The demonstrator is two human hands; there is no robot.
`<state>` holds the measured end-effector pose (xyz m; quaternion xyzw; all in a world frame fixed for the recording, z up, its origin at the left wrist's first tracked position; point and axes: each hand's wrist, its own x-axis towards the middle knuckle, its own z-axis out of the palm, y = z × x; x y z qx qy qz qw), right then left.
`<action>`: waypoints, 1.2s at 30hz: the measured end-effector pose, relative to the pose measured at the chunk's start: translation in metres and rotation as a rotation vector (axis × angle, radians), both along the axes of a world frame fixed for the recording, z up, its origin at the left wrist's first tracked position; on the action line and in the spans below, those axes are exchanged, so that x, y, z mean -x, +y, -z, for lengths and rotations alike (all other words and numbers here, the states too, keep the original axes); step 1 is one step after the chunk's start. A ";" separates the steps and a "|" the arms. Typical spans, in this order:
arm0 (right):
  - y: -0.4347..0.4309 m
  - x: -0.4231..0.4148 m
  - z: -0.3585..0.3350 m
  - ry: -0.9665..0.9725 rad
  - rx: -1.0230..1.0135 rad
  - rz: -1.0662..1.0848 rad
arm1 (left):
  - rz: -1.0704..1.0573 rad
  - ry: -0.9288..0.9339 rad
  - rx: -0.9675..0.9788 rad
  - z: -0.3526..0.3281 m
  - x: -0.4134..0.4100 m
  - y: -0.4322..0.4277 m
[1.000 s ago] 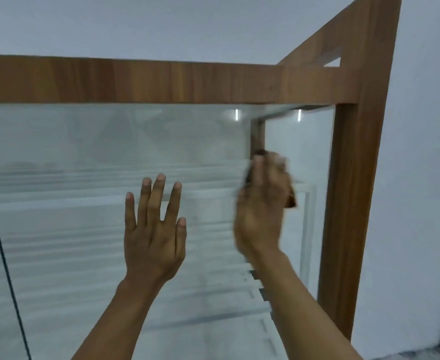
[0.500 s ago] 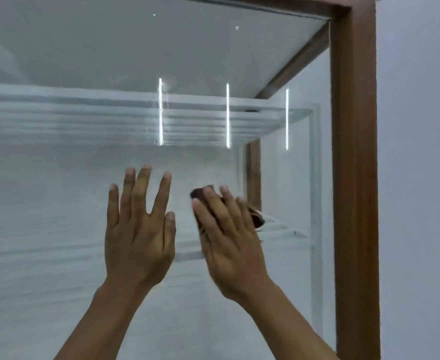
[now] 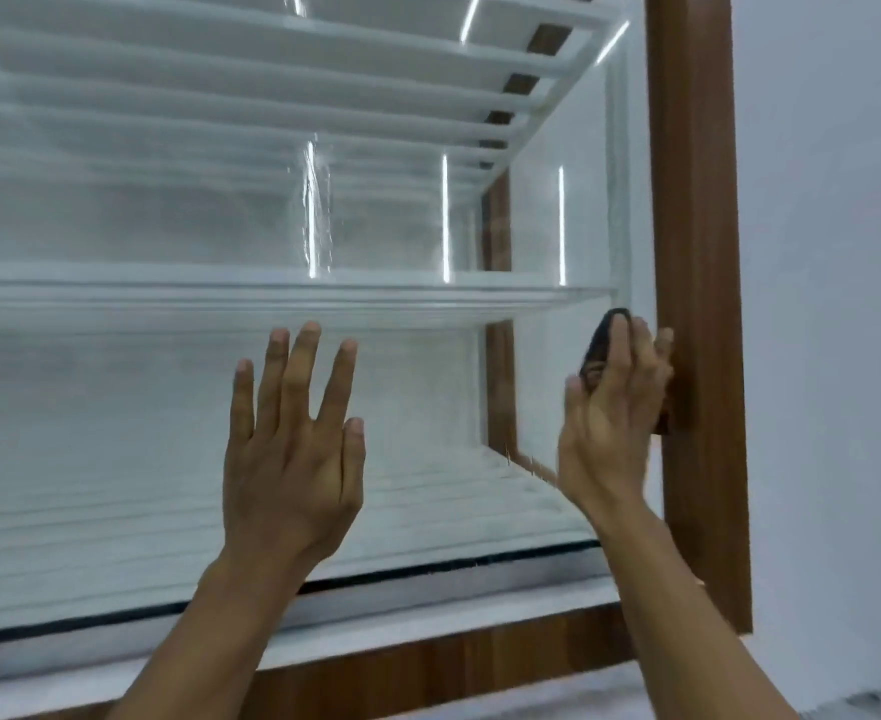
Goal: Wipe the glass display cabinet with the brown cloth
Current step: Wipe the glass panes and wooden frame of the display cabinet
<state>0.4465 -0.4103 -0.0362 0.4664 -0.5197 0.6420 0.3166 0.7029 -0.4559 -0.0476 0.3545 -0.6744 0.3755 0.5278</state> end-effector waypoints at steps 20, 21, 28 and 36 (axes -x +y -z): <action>0.055 0.038 0.118 0.198 -0.396 -0.090 | -0.114 -0.176 -0.093 0.059 0.035 0.011; 0.055 0.037 0.117 0.113 -0.402 -0.071 | -0.119 -0.173 -0.102 0.059 0.035 0.011; 0.029 0.000 0.104 0.490 -0.321 -0.089 | -0.101 -0.169 -0.115 0.059 0.033 0.012; -0.010 -0.031 -0.032 0.575 -0.047 -0.005 | -0.100 -0.155 -0.065 -0.066 0.013 0.002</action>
